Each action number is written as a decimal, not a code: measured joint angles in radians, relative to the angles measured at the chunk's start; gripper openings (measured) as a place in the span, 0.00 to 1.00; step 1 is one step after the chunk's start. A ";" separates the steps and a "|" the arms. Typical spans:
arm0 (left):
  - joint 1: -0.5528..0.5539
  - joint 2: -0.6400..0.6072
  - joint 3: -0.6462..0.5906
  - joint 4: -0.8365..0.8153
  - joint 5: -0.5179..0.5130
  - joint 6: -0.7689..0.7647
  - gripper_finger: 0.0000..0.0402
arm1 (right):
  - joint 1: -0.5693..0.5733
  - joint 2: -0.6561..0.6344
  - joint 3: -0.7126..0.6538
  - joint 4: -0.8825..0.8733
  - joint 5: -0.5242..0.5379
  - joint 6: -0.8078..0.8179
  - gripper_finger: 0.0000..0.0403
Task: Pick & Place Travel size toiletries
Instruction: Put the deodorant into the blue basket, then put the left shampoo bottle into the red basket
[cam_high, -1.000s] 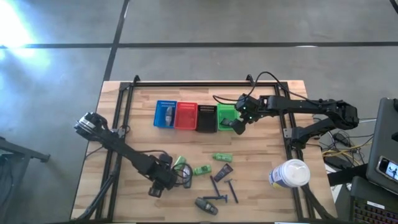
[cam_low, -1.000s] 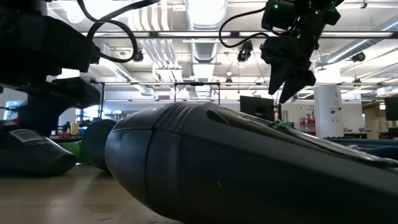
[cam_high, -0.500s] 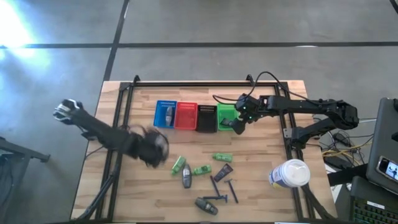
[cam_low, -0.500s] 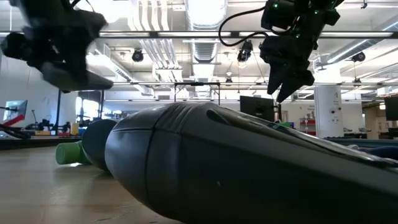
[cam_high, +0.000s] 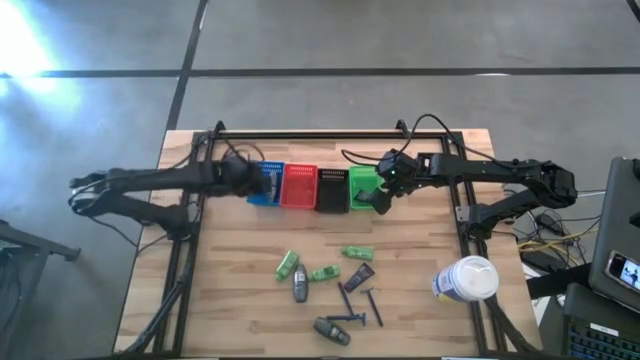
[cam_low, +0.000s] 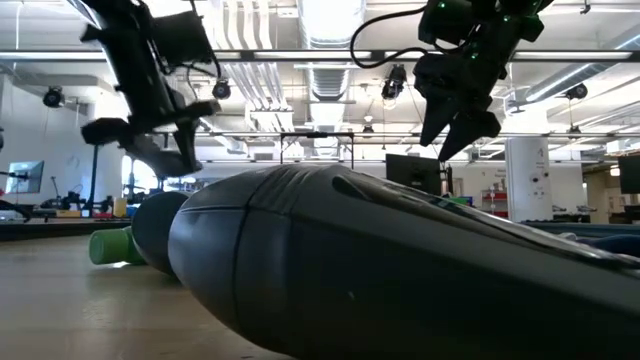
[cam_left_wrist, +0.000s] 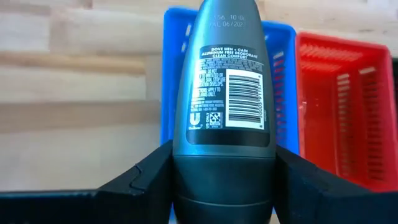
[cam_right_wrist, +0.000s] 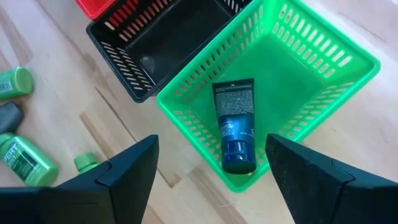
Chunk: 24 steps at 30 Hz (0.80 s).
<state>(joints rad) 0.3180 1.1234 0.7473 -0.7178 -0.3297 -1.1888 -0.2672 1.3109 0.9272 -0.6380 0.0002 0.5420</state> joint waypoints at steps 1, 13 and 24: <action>0.029 0.008 -0.003 0.020 0.021 0.035 0.52 | 0.000 0.000 0.000 0.000 0.000 0.004 0.73; 0.077 0.163 -0.002 0.118 0.138 0.148 0.65 | 0.000 0.000 0.000 -0.005 0.002 0.027 0.78; -0.035 0.074 0.092 0.136 0.216 0.358 0.70 | 0.001 0.000 0.000 -0.065 0.000 0.015 0.84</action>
<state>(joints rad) 0.2827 1.1976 0.8392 -0.5820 -0.1139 -0.8304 -0.2665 1.3109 0.9272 -0.7034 0.0006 0.5573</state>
